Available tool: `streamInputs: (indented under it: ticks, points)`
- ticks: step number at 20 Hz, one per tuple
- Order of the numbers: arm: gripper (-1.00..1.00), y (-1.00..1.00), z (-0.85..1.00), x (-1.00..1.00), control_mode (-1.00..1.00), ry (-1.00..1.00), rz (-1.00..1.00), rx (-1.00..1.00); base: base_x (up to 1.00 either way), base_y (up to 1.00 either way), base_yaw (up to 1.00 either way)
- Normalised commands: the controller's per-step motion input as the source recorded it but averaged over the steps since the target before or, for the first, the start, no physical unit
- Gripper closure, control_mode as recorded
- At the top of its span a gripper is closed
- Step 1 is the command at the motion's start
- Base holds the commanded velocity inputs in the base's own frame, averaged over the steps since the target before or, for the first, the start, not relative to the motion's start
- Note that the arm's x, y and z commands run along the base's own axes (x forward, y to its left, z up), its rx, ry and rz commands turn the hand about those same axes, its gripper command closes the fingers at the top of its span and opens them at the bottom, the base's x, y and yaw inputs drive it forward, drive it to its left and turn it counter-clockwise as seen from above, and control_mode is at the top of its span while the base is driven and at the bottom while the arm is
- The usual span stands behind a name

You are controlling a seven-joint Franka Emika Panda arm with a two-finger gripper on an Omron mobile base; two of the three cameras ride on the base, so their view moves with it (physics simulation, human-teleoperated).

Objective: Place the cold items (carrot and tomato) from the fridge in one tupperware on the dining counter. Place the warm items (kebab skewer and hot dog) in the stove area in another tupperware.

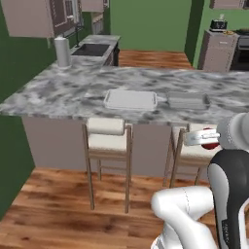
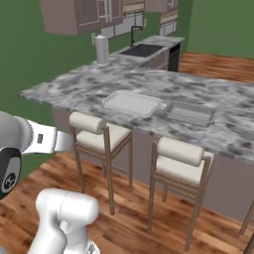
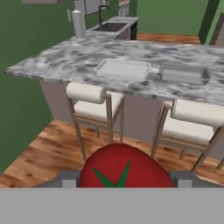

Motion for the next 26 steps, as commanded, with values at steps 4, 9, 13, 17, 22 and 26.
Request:
streamInputs:
  ticks: [4,9,13,17,22,26]
  points:
    - [1.0,0.0,0.0,0.0,1.0,0.0,0.0,0.0,0.88,0.81,-0.44]
    - [1.0,0.0,0.0,0.0,1.0,0.0,0.0,0.0,0.85,0.73,-0.41]
    - [1.0,0.0,0.0,0.0,1.0,0.0,0.0,0.0,0.88,0.43,-0.36]
    - [1.0,0.0,0.0,0.0,1.0,0.0,0.0,0.0,0.87,0.2,-0.29]
    - [1.0,0.0,0.0,0.0,1.0,0.0,0.0,0.0,0.89,0.0,-0.17]
    - [1.0,0.15,0.0,0.5,-1.0,0.11,0.0,0.0,0.5,0.1,-0.01]
